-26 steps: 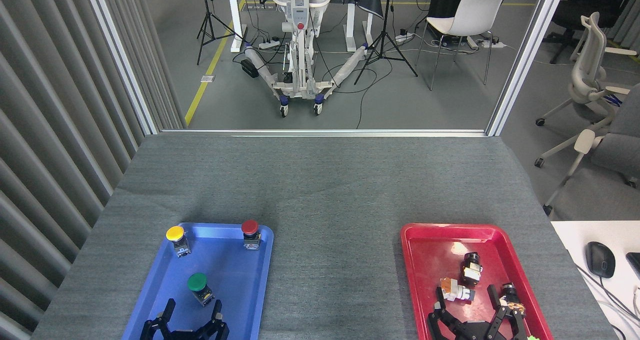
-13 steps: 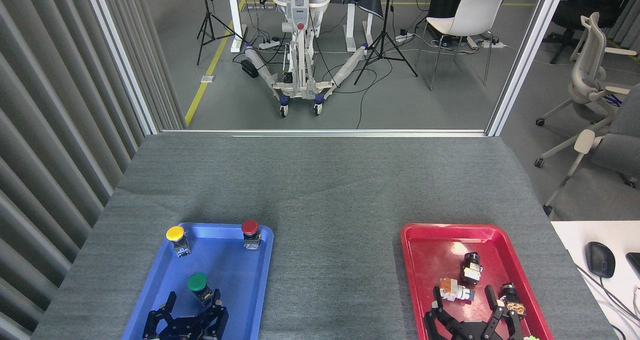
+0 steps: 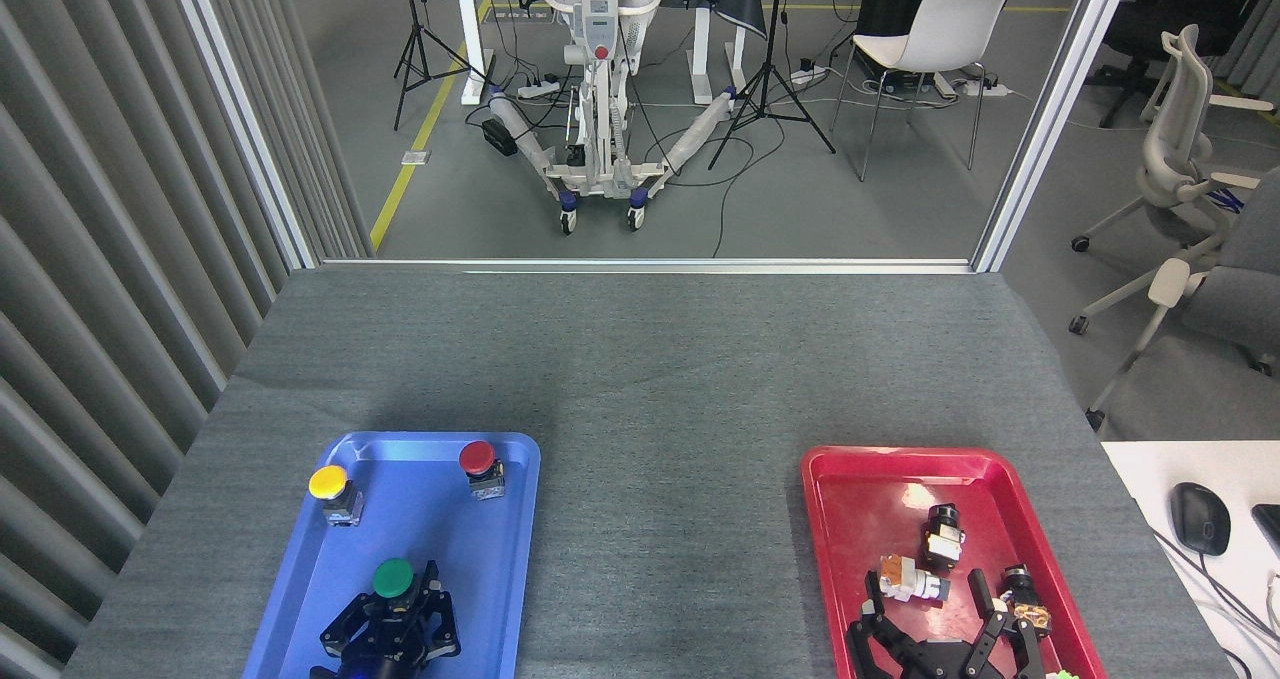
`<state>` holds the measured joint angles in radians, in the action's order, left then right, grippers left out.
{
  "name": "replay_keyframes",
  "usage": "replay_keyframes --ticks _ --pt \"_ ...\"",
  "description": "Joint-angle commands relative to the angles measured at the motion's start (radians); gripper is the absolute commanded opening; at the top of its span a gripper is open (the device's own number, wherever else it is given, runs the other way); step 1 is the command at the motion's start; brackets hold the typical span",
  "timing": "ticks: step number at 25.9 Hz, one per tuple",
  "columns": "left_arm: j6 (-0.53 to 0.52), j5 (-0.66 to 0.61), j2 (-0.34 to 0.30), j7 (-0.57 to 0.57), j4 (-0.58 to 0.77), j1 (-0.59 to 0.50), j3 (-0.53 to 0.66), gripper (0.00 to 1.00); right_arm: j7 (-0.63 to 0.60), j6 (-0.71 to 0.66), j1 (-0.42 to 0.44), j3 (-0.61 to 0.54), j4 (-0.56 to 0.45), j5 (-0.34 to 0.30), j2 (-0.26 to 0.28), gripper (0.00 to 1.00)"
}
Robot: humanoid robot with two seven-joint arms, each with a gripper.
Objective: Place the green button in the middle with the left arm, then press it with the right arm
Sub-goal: 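Carry the green button with the left hand to the table middle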
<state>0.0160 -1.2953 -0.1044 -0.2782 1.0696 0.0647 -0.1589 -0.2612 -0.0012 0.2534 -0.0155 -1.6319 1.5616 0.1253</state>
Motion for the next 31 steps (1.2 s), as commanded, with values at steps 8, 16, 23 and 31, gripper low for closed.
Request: replay_keyframes --ticks 8,16,23,31 --pt "-0.162 -0.01 -0.041 -0.055 0.21 -0.022 -0.01 0.0 0.0 -0.002 0.001 0.002 0.0 0.0 -0.006 0.99" --pt "-0.289 -0.032 0.028 -0.01 -0.071 0.372 -0.492 0.0 0.0 -0.002 -0.003 0.0 0.001 0.0 -0.009 0.99" --pt "-0.199 -0.032 0.242 -0.004 -0.508 0.494 -0.582 0.0 0.0 0.0 -0.003 0.002 0.009 -0.002 -0.015 0.98" --pt "-0.146 -0.015 0.239 -0.006 -0.501 0.489 -0.576 0.93 0.0 0.0 -0.003 0.005 0.02 -0.003 -0.024 0.9"
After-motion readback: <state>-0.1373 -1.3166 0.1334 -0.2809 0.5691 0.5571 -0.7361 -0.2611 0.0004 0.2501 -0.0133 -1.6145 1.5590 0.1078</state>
